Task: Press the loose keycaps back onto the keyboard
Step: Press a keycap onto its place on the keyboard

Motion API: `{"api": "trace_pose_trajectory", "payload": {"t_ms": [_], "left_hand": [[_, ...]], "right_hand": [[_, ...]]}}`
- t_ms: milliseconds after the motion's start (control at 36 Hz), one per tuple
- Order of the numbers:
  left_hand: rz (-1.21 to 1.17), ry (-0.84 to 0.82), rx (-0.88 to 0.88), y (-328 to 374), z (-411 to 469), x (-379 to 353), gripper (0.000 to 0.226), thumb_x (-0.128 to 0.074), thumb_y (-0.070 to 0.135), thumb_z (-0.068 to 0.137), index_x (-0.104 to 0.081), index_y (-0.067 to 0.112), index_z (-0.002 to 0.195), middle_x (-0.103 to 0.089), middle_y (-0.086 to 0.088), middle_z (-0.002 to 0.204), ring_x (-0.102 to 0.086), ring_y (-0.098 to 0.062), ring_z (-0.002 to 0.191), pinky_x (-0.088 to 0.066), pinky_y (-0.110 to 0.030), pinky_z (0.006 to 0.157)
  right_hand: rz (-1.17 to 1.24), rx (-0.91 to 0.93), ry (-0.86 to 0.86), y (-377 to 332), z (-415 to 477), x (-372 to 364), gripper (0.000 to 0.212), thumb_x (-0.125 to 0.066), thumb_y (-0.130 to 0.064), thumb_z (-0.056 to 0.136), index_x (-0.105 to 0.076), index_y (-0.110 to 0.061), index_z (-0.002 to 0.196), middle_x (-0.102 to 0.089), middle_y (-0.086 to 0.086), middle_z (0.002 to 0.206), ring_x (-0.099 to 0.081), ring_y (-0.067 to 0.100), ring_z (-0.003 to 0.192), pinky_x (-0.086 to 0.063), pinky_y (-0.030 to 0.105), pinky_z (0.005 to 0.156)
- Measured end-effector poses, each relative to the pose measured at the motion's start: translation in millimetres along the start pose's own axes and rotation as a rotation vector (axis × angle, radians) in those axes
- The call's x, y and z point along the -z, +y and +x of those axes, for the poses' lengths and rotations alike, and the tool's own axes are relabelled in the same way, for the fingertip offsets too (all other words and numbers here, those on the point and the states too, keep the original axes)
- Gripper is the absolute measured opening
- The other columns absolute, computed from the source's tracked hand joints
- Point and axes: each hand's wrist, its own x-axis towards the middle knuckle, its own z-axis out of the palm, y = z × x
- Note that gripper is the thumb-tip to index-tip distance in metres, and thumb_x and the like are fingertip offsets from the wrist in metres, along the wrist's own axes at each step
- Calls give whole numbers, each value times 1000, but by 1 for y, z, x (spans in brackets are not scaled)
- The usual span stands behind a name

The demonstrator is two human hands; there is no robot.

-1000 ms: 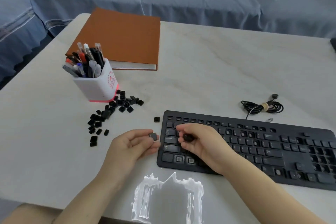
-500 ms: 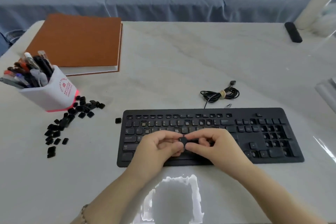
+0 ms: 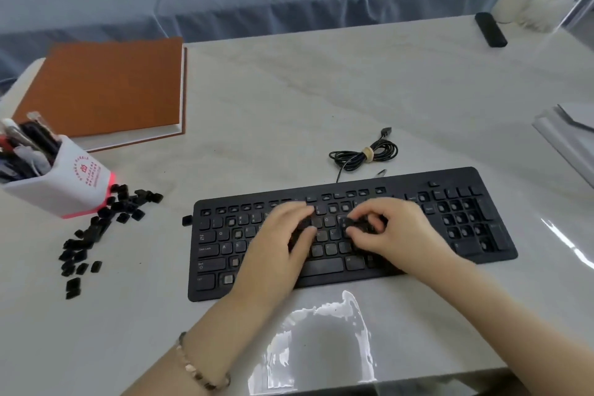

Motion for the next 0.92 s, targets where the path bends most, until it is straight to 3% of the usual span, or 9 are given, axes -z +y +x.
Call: {"api": "trace_pose_trajectory", "payload": {"t_ms": [111, 222, 306, 528, 639, 750, 917], "left_hand": [[351, 25, -177, -22, 12, -11, 40, -43, 25, 92, -62, 5, 120, -55, -10, 132, -41, -19, 126, -23, -29, 109], [532, -23, -155, -31, 17, -21, 47, -38, 34, 90, -59, 10, 126, -52, -8, 138, -47, -25, 129, -28, -39, 110], [556, -22, -148, -34, 16, -24, 48, -38, 34, 91, -59, 12, 128, -54, -6, 137, -48, -23, 129, -25, -39, 109], [564, 0, -177, -37, 16, -26, 47, -38, 33, 91, -59, 12, 128, -54, -5, 137, -46, -22, 130, -26, -41, 108], [581, 1, -193, -39, 15, -28, 46, -38, 32, 91, -59, 14, 128, -54, -7, 137, -46, -23, 131, -27, -43, 106], [588, 10, -210, -41, 15, -29, 44, -40, 31, 91, -59, 16, 128, -54, -8, 137, -47, -24, 130, -29, -44, 106], [580, 25, -214, -40, 15, -30, 43, -40, 30, 90, -60, 17, 126, -54, -8, 137, -47, -24, 130, -30, -45, 105]], "right_hand": [[-96, -29, 7, 9, 21, 7, 11, -72, -22, 77, -63, -26, 82, -41, -7, 57, -43, 4, 50, -35, 13, 54], [-176, -29, -47, 7, 36, 5, 11, -69, -27, 80, -60, -29, 85, -43, -8, 60, -41, 5, 54, -32, 15, 52], [-213, -4, -75, 3, 43, 0, 11, -69, -25, 80, -64, -24, 90, -44, -9, 60, -42, 5, 56, -36, 21, 58], [-345, -2, -146, 0, 50, -3, 21, -66, -25, 81, -67, -20, 101, -42, -12, 63, -40, 3, 57, -33, 15, 55], [-438, 13, -182, -4, 52, -1, 24, -64, -27, 82, -65, -22, 105, -38, -15, 66, -41, 7, 67, -33, 21, 56], [-478, 33, -203, -6, 56, -5, 20, -63, -27, 82, -66, -23, 101, -38, -13, 62, -38, 4, 59, -33, 18, 54], [-562, 49, -226, -9, 57, -5, 23, -60, -32, 83, -65, -26, 105, -44, -12, 71, -46, 11, 75, -38, 23, 66]]}}
